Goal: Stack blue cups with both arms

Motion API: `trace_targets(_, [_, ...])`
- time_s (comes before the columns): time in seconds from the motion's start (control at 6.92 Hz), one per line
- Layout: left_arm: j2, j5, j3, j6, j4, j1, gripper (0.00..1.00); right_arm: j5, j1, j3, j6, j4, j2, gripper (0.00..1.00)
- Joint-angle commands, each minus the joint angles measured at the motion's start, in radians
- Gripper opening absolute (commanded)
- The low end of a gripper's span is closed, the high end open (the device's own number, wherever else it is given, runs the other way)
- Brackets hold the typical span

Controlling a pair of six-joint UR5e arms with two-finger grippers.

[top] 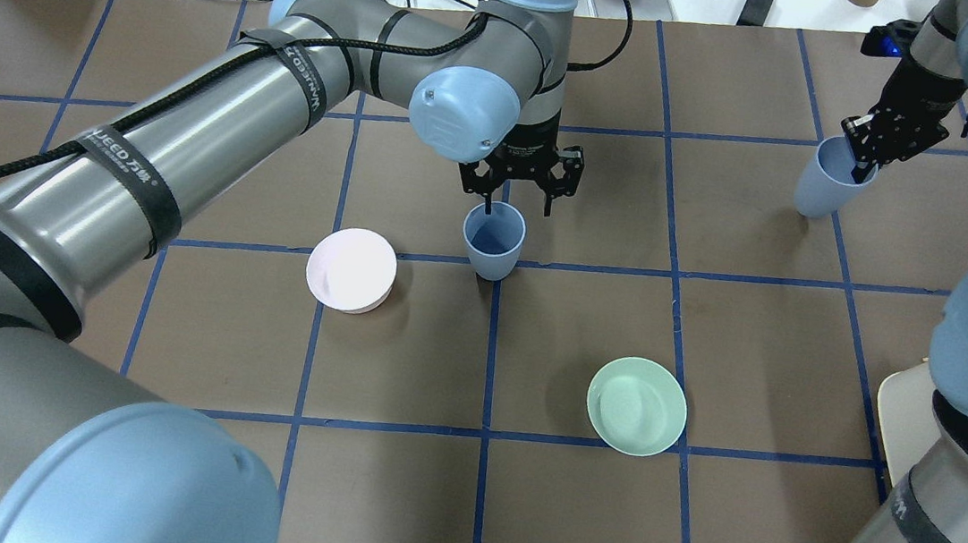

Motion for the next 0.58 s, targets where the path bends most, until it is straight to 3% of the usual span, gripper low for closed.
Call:
trace_targets(0.0, [0.083, 0.001, 0.108, 0.051, -0.13, 0.08, 1.0, 0.038, 0.009, 0.0, 0.005, 0.097, -0.07, 0.0])
trace_targets(0.29, [0.216, 0.001, 0.161, 0.291, -0.337, 0.126, 1.0, 0.05, 0.061, 0.006, 0.143, 0.232, -0.198, 0.0])
trace_targets(0.43, [0.297, 0.012, 0.149, 0.307, -0.395, 0.158, 1.0, 0.056, 0.082, 0.007, 0.19, 0.301, -0.246, 0.0])
